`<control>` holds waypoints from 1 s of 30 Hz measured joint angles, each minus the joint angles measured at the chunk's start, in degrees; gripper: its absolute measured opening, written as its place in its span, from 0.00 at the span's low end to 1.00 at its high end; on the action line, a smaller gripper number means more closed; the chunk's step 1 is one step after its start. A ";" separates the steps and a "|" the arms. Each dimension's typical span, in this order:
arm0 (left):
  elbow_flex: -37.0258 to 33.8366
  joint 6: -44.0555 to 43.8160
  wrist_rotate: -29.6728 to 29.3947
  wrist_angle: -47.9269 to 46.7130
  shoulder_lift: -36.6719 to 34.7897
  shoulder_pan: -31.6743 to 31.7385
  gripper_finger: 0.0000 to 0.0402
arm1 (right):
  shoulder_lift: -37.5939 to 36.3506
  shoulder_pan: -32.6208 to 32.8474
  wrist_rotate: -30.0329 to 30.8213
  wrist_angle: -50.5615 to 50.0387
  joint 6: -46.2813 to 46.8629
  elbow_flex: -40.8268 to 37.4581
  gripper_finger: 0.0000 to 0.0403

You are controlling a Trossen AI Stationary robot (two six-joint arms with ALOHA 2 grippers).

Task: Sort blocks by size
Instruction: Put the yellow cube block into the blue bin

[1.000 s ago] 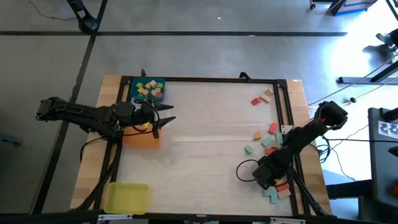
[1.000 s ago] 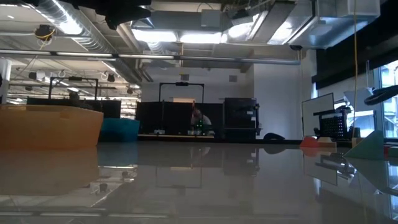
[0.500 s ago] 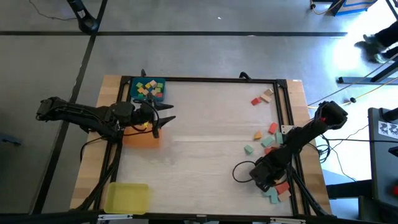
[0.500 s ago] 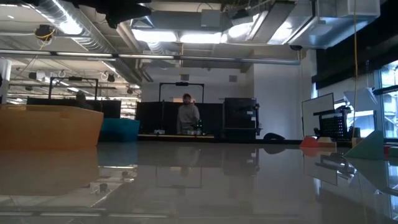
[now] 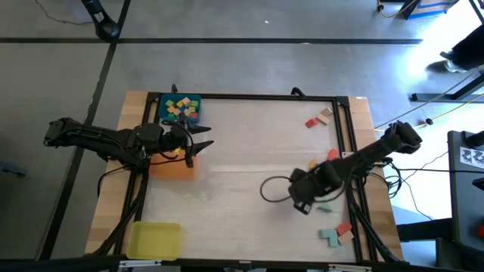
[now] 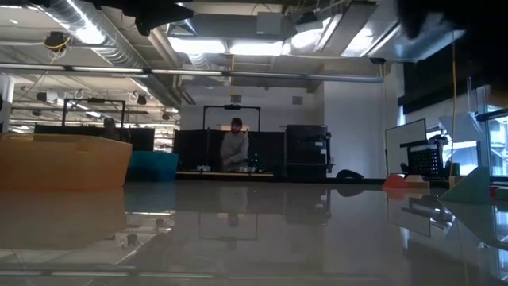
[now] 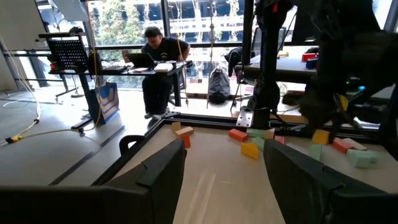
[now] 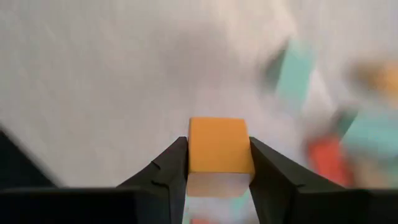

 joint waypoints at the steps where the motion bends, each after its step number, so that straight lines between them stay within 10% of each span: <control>1: 0.00 0.00 0.00 0.00 0.00 0.00 0.51 | -0.01 -1.04 3.05 0.37 -2.67 0.49 0.33; 14: 0.00 -0.17 0.00 -0.09 -0.02 -0.02 0.51 | 1.82 -15.91 25.86 17.01 -34.02 0.60 0.34; 30: 0.00 -0.92 0.00 0.20 -0.02 0.00 0.51 | 15.03 -32.16 15.65 63.93 -57.06 0.58 0.35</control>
